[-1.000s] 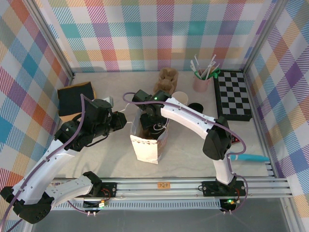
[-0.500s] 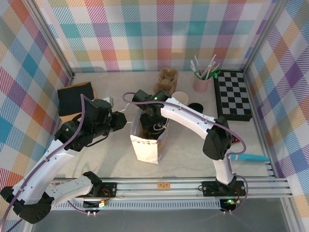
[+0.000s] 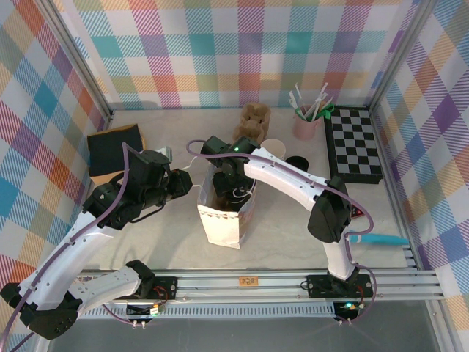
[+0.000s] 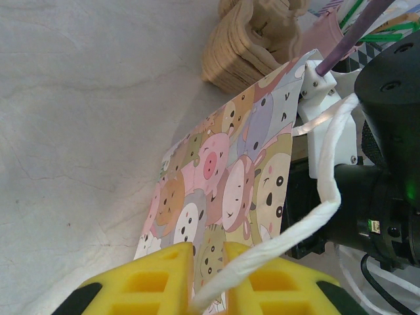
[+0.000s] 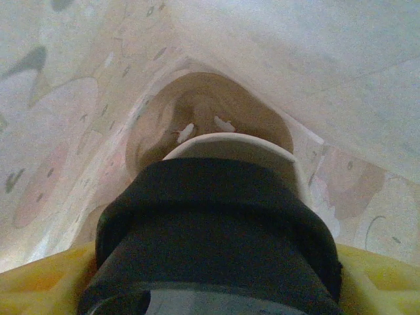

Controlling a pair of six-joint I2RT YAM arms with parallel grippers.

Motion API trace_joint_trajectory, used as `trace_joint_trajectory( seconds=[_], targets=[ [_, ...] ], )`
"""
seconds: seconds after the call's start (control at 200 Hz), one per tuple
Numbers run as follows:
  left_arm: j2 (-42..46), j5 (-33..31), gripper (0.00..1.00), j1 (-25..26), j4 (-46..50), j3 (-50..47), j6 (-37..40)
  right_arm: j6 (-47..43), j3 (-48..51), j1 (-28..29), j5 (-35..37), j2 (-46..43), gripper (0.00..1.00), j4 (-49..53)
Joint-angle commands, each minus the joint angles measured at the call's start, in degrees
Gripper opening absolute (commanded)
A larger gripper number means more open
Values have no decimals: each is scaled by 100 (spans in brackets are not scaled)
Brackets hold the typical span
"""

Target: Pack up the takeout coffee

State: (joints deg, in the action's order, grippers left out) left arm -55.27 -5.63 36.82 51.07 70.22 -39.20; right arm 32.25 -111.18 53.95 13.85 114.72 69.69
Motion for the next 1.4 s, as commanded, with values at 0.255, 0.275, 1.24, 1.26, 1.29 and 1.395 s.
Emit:
trace_joint_trajectory(
  seconds=[0.255, 0.275, 1.24, 1.26, 1.29, 1.395],
  targets=[
    [30, 18, 19, -37, 52, -43, 44, -18, -80, -27, -189, 200, 62, -10],
    [31, 13, 19, -41, 52, -44, 48, -24, -74, -25, -189, 205, 62, -16],
    [90, -23, 19, -41, 140, -69, 36, 48, 357, -31, -280, 174, 62, -274],
    [93, -25, 20, -40, 140, -69, 38, 52, 361, -26, -286, 174, 62, -279],
    [94, -17, 19, -47, 140, -76, 35, 57, 376, -24, -286, 174, 62, -284],
    [104, -18, 19, -42, 140, -78, 38, 59, 386, -27, -294, 183, 62, -306]
  ],
)
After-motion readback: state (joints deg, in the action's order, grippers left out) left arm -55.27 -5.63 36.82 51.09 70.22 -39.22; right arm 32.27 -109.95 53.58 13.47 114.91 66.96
